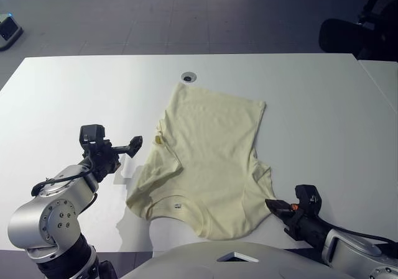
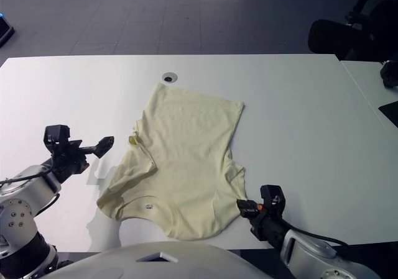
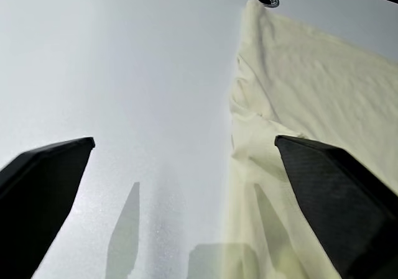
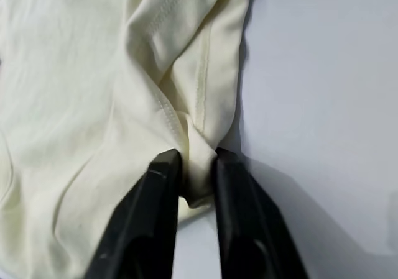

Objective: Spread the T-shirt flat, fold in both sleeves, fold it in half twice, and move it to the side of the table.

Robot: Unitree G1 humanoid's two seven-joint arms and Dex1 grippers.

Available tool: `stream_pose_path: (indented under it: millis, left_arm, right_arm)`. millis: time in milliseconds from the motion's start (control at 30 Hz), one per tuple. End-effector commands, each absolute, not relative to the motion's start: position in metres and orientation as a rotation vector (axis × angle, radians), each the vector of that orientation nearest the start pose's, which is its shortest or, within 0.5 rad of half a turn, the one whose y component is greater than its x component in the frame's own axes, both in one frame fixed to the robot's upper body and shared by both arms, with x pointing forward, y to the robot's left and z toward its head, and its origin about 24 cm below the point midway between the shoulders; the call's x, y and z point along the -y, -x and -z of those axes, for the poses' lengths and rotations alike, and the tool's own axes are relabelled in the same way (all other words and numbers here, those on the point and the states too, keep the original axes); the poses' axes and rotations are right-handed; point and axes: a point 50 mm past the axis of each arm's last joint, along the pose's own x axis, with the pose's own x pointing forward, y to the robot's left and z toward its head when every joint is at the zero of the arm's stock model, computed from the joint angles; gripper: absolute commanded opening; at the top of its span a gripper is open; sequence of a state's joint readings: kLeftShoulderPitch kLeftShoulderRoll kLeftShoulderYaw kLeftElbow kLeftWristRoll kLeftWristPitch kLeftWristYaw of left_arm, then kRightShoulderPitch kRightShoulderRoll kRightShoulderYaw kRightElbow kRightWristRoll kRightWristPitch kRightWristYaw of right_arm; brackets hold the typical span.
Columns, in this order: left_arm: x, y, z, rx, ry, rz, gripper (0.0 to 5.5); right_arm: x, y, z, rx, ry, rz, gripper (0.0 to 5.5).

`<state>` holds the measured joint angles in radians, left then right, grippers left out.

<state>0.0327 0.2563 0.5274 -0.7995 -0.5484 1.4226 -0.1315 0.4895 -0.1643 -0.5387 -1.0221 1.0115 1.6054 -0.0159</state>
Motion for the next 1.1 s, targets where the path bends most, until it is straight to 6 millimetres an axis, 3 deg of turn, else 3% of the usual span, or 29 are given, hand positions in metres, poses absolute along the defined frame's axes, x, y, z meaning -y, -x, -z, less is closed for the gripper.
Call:
stream_pose_path:
  millis: [33,200,367,700,1033,1100]
  left_arm:
    - [-0.227,-0.186,-0.111,-0.526,0.172,0.031,5.4]
    - [-0.226,-0.186,-0.11,-0.518,0.176,0.026,5.4]
    - [-0.222,-0.181,-0.106,-0.515,0.191,0.002,5.4]
    - [-0.219,-0.175,-0.102,-0.523,0.204,-0.016,5.4]
    - [-0.212,-0.181,-0.102,-0.526,0.209,0.018,5.4]
    - [-0.211,-0.181,-0.101,-0.53,0.207,0.023,5.4]
  right_arm:
    - [0.2,-0.109,-0.079,-0.883,-0.291,-0.18,0.04]
    - [0.236,-0.139,-0.089,-0.858,-0.205,-0.107,0.04]
    - [0.254,-0.165,-0.106,-0.832,-0.116,-0.105,0.04]
    - [0.207,-0.156,-0.118,-0.718,-0.078,-0.318,0.04]
    - [0.162,-0.162,-0.105,-0.716,-0.208,-0.393,0.04]
    - [0.149,-0.163,-0.105,-0.71,-0.26,-0.43,0.45]
